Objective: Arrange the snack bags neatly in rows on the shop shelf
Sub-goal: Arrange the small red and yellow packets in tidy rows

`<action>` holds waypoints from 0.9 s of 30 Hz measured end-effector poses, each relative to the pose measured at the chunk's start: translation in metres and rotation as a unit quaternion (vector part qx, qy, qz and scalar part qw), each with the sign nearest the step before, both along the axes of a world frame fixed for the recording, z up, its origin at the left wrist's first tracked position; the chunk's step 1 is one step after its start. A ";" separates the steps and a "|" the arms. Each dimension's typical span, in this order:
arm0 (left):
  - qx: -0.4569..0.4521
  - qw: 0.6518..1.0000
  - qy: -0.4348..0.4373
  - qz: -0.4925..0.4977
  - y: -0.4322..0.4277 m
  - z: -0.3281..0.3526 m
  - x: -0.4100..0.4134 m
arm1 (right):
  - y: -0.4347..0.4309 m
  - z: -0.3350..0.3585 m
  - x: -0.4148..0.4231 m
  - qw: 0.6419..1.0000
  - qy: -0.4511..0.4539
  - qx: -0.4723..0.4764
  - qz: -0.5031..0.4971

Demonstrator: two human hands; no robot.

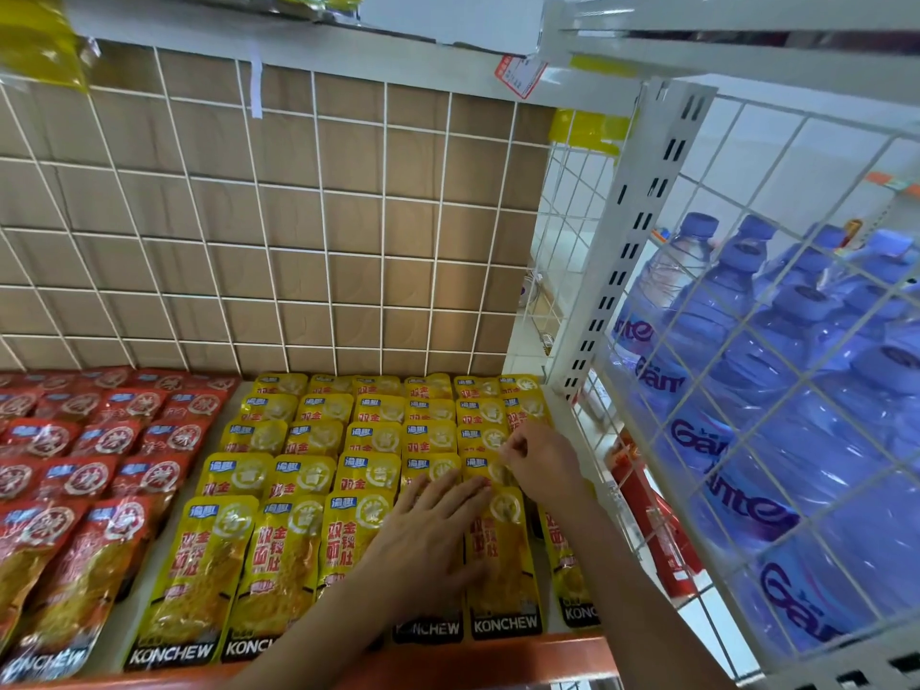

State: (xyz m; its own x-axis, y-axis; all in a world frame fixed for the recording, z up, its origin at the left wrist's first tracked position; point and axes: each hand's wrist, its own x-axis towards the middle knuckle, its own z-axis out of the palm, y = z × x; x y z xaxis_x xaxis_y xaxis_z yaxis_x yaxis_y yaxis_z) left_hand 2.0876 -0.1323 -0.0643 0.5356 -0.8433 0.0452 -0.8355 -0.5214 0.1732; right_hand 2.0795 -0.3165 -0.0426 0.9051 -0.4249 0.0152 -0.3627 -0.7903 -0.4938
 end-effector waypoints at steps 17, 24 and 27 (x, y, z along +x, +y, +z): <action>0.016 1.000 0.017 0.011 -0.015 0.019 0.000 | -0.016 0.000 0.022 0.999 -0.038 0.005 0.031; 0.047 0.999 0.014 0.016 -0.026 0.010 0.014 | -0.023 -0.003 0.037 0.996 -0.003 0.018 0.090; 0.044 0.999 0.013 0.017 -0.026 0.005 0.015 | -0.024 -0.002 0.041 0.995 0.000 0.037 0.092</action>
State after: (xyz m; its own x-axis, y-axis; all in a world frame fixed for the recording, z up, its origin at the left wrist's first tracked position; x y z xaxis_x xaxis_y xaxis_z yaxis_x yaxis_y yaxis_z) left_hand 2.1025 -0.1580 -0.0589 0.5635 -0.8250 -0.0430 -0.8132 -0.5631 0.1470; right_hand 2.1203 -0.3406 -0.0449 0.9675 -0.2527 -0.0096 -0.2156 -0.8045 -0.5534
